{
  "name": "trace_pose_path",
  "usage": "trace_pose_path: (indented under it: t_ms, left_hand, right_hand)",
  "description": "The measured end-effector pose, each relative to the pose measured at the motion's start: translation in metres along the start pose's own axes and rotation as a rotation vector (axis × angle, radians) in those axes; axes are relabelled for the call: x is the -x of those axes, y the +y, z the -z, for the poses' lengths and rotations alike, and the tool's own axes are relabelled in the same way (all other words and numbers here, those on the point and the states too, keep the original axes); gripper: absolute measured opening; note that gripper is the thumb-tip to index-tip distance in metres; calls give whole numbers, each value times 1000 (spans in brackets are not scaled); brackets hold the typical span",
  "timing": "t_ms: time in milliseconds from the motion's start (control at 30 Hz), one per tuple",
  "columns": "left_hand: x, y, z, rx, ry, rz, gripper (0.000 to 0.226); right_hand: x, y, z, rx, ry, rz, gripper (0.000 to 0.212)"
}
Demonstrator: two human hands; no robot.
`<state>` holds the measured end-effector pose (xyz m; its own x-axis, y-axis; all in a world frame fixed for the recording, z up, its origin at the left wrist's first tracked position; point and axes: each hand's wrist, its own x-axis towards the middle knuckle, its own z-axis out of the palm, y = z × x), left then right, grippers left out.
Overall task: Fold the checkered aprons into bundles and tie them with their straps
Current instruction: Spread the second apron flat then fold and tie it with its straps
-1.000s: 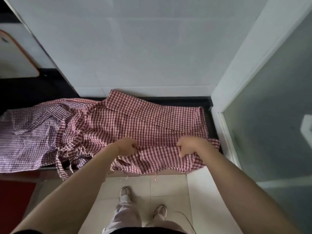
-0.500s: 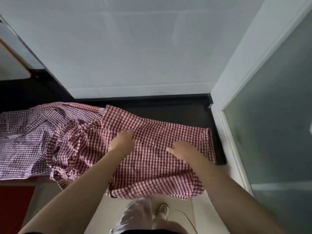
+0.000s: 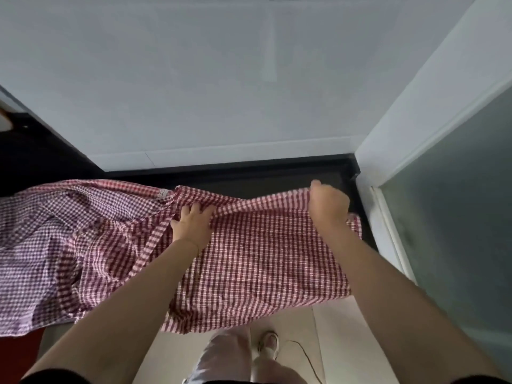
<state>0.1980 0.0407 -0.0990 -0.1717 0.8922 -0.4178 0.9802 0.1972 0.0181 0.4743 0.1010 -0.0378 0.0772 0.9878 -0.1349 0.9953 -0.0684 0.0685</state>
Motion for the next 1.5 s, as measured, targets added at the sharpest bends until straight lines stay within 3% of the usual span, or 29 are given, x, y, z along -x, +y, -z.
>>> trace_pose_path:
  t_ms: [100, 200, 267, 300, 400, 467, 533, 567, 633, 733, 767, 867, 933, 1067, 1200, 1267, 1367, 1433, 1500]
  left_hand:
    - [-24, -4, 12, 97, 57, 37, 35]
    - [-48, -6, 27, 215, 221, 48, 26]
    - [-60, -4, 40, 309, 327, 30, 27]
    - [-65, -1, 46, 363, 369, 22, 26]
    - [-77, 10, 58, 523, 504, -76, 23]
    - [-76, 17, 61, 443, 643, -164, 32]
    - [-69, 25, 63, 250, 703, -263, 42]
    - [-63, 30, 62, 158, 647, -358, 39]
    - [-55, 40, 50, 12, 328, -502, 34]
    - [-59, 36, 23, -113, -113, -318, 87]
    - [-64, 30, 17, -111, -176, -245, 104]
    - [-75, 14, 9, -48, -268, -116, 130]
    - [-80, 10, 10, -22, -311, -86, 138]
    - [-80, 4, 5, 18, -309, -49, 134]
    - [-77, -24, -4, 204, -155, 84, 88]
    - [-78, -37, -8, 271, -84, 131, 77]
    - [-85, -46, -15, 176, 40, -43, 70]
    - [-88, -50, -20, 81, 33, -191, 65]
    - [-93, -57, -29, 110, 12, -163, 72]
  right_hand:
    - [-20, -16, 2, -313, 154, -146, 46]
    - [-17, -39, -15, -393, 239, -10, 22]
    - [-11, -49, -33, -267, 114, 130, 15]
    - [-8, -52, -43, -222, 0, 177, 25]
    - [-6, -57, -64, -171, -364, 140, 83]
    - [-7, -56, -71, -155, -489, 69, 104]
    - [-10, -55, -77, -154, -501, 31, 112]
    - [-12, -53, -80, -149, -486, 35, 114]
    - [-19, -53, -85, -146, -441, 114, 112]
    - [-32, -34, -89, -109, -359, 224, 103]
    - [-38, -22, -90, -120, -310, 142, 102]
    - [-55, 10, -83, -247, -159, -363, 102]
    - [-59, 6, -77, -214, -169, -390, 100]
    - [-49, -36, -82, -203, -419, -96, 113]
    - [-43, -48, -93, -154, -470, -60, 124]
    - [-48, -47, -96, -153, -462, -48, 126]
    - [-56, -46, -102, -144, -474, -31, 130]
    - [-59, -44, -101, -136, -482, -11, 131]
    - [-63, -43, -102, -120, -484, 4, 132]
